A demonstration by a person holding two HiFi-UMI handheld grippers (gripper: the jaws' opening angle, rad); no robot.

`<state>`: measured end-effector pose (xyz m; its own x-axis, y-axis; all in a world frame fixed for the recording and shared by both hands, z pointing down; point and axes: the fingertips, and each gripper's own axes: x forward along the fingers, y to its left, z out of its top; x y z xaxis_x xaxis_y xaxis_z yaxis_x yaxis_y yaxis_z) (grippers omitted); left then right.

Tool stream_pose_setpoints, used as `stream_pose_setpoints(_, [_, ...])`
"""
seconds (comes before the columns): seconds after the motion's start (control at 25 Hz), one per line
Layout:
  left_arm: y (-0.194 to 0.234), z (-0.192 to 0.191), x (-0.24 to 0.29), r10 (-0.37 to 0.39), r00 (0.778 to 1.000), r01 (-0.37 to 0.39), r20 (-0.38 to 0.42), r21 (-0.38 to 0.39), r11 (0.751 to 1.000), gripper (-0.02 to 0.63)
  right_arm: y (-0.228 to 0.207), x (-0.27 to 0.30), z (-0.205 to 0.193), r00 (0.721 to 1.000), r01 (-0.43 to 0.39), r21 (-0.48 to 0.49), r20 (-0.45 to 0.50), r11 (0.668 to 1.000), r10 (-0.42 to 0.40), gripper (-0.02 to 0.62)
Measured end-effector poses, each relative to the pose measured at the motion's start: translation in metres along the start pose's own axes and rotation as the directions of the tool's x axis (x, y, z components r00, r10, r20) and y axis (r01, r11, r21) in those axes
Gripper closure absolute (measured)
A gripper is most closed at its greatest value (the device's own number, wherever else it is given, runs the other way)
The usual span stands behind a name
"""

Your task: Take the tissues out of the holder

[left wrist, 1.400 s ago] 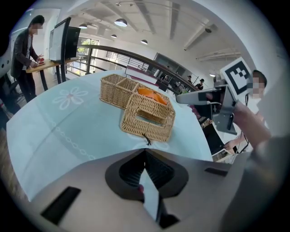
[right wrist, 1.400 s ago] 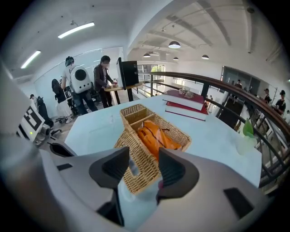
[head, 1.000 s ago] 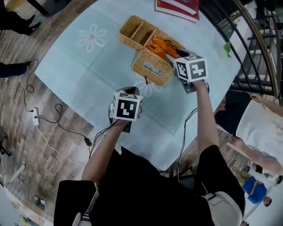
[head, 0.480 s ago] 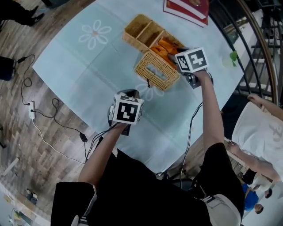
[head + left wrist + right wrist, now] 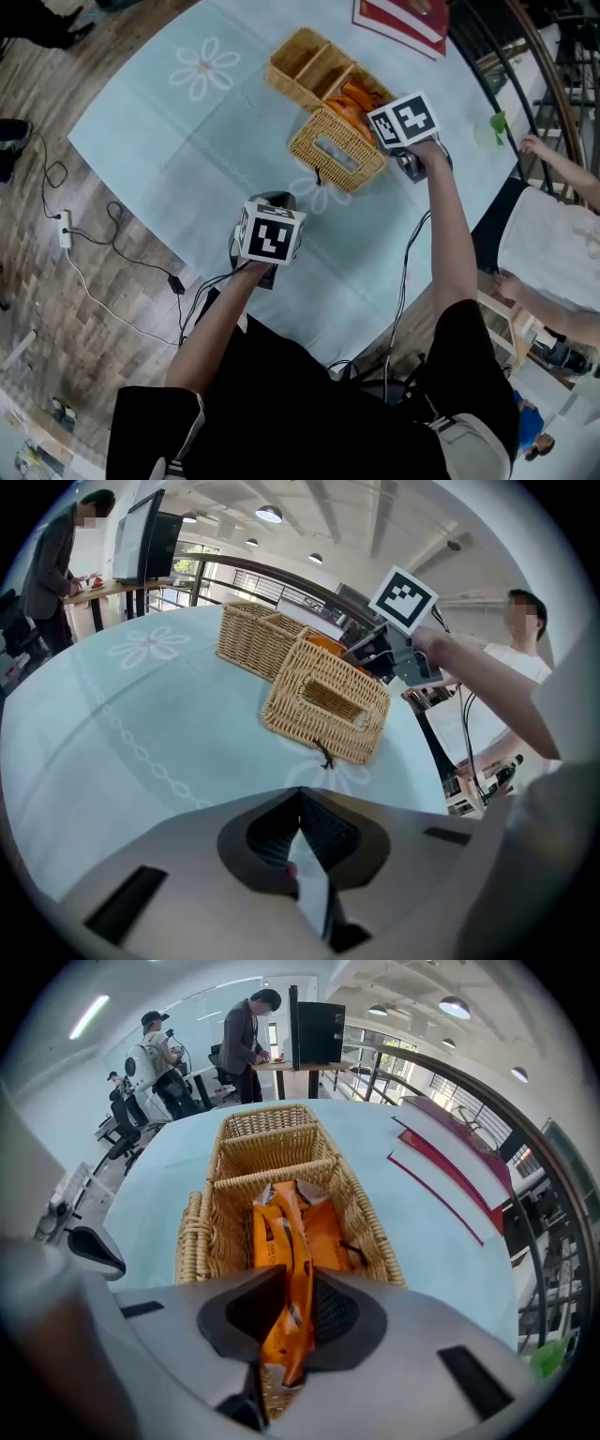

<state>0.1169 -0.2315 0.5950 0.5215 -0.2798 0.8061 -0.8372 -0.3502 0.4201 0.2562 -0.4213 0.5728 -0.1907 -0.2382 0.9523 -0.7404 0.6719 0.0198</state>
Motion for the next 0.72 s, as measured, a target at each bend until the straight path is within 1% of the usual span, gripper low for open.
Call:
stream_pose_setpoints(0.12, [0.003,-0.001,-0.001,0.005,1.0,-0.005,0.0,-0.002,1.0,0.595,0.003,0.001,-0.001,1.0,-0.003,-0.006,-0.009,1.0,0.003,0.561])
stream_pose_setpoints(0.2, [0.004,-0.002,-0.002,0.005,1.0,-0.005,0.001,-0.004,1.0,0.595,0.005,0.001,-0.001,1.0,-0.003,0.0,-0.011,1.0,0.003,0.576])
stream_pose_setpoints(0.52, [0.009,-0.002,-0.007,0.008,1.0,-0.008,0.007,-0.014,1.0,0.595,0.008,-0.011,-0.001,0.999,0.034,0.012,0.026,0.999,-0.035,0.583])
stream_pose_setpoints(0.72, [0.011,0.0,-0.01,0.01,1.0,-0.01,0.021,0.002,1.0,0.595,0.008,-0.03,0.003,0.996,0.063,0.008,0.069,0.998,-0.063,0.583])
